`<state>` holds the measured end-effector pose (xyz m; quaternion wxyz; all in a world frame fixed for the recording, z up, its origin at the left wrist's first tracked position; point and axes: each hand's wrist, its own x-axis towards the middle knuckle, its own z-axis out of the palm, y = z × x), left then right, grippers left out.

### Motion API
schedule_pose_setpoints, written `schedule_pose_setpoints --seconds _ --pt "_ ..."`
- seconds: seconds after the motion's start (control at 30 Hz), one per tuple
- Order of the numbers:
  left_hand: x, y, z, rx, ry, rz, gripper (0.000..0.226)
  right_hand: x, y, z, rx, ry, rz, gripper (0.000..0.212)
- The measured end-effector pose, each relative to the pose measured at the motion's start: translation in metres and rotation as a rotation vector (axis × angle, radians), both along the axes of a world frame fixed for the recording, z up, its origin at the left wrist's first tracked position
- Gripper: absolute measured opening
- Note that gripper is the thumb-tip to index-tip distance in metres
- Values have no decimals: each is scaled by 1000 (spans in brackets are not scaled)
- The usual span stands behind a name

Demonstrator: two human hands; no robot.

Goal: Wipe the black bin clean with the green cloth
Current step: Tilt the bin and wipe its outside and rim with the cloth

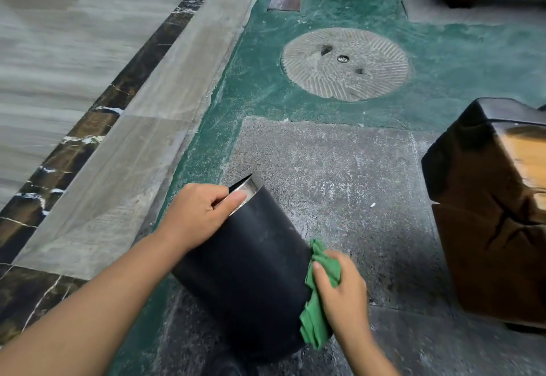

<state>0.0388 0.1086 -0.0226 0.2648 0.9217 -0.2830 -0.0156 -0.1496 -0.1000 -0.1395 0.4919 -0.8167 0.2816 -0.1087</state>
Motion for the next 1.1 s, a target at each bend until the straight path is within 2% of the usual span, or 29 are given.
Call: schedule_pose_setpoints --seconds 0.1,0.23,0.3,0.47,0.57,0.73,0.93,1.1 --pt "4 -9 8 90 -3 -29 71 -25 29 3 0 -96 -50 25" --pt "5 -21 7 182 43 18 76 -48 49 5 -10 -187 -111 30" --pt "3 -31 6 192 41 65 73 -52 57 2 9 -201 -126 29" --pt "-21 -64 8 128 -22 92 69 -51 64 -14 347 4 -348 36" --pt "-24 -80 14 59 -63 99 69 -46 43 -20 488 67 -355 31" --pt "-23 -101 21 -47 -107 -11 66 -18 18 -13 355 18 -396 34" --pt "-18 -100 13 -84 -123 -57 63 44 17 38 188 -169 -322 68" --pt "-16 -85 15 -134 -109 -14 56 111 10 95 103 -235 -231 67"
